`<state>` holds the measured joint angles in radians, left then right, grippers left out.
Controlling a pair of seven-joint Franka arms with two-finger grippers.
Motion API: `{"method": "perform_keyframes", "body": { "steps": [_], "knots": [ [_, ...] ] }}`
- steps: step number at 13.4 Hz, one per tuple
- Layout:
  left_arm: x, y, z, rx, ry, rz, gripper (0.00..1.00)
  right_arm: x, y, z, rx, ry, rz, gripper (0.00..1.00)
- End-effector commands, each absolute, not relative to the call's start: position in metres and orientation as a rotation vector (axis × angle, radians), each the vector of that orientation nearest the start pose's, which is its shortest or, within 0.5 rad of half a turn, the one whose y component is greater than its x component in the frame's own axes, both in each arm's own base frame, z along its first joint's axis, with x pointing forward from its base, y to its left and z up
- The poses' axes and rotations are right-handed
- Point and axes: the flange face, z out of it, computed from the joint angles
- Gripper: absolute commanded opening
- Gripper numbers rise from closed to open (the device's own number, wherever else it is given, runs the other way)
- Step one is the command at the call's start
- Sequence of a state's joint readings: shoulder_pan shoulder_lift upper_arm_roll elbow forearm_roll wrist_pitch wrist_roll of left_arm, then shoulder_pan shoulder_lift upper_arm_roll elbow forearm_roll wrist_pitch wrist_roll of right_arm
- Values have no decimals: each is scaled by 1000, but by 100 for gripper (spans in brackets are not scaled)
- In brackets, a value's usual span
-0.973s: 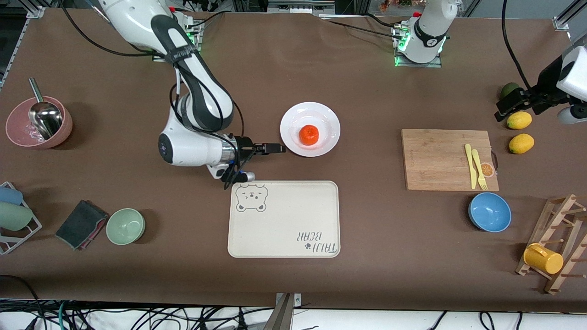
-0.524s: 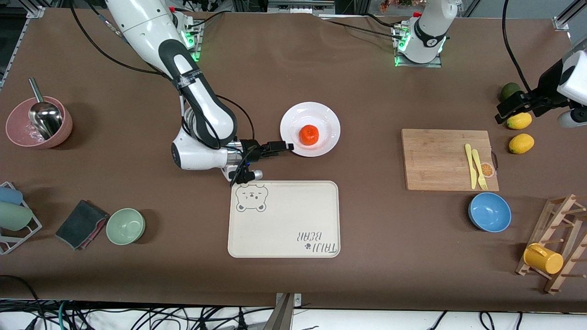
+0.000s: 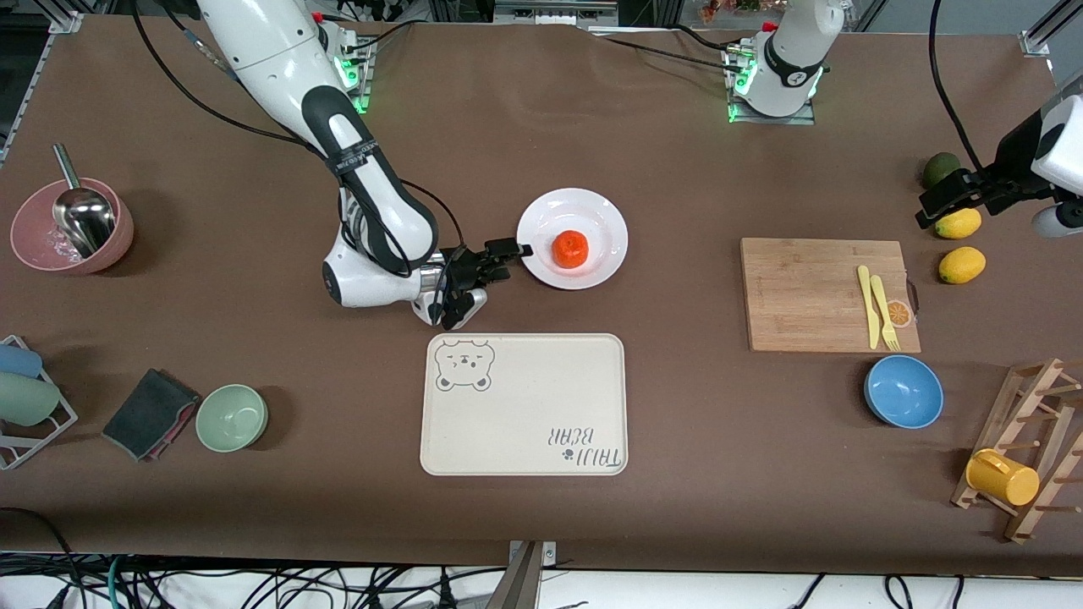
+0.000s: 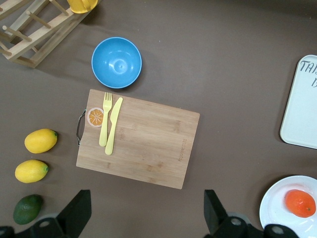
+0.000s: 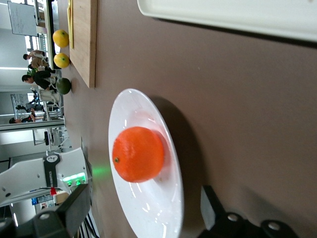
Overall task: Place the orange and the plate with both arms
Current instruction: 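Close the right gripper on the rim of the white plate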
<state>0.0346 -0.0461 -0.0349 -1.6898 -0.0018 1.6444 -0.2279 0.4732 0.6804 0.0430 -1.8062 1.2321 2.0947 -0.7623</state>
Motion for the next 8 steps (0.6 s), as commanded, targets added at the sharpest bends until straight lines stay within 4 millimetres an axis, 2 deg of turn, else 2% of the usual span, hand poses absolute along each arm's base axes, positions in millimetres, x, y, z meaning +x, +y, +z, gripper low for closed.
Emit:
{"method": "perform_keyframes", "body": {
  "steps": [1, 2, 3, 5, 7, 8],
  "knots": [
    [547, 0, 603, -3101, -314, 32, 100, 511, 351, 147, -2104, -396, 258, 96],
    [548, -5, 599, -3099, -299, 55, 100, 509, 352, 144, -2097, -385, 262, 95],
    [547, -7, 595, -3095, -294, 95, 100, 507, 352, 139, -2096, -390, 263, 90],
    [544, -9, 596, -3094, -287, 114, 100, 500, 361, 136, -2098, -410, 273, 84],
    [547, 0, 613, -3108, -316, 65, 100, 490, 371, 121, -2148, -422, 264, 81],
    [548, 0, 612, -3109, -316, 67, 100, 486, 377, 121, -2158, -431, 259, 80]
  ]
}}
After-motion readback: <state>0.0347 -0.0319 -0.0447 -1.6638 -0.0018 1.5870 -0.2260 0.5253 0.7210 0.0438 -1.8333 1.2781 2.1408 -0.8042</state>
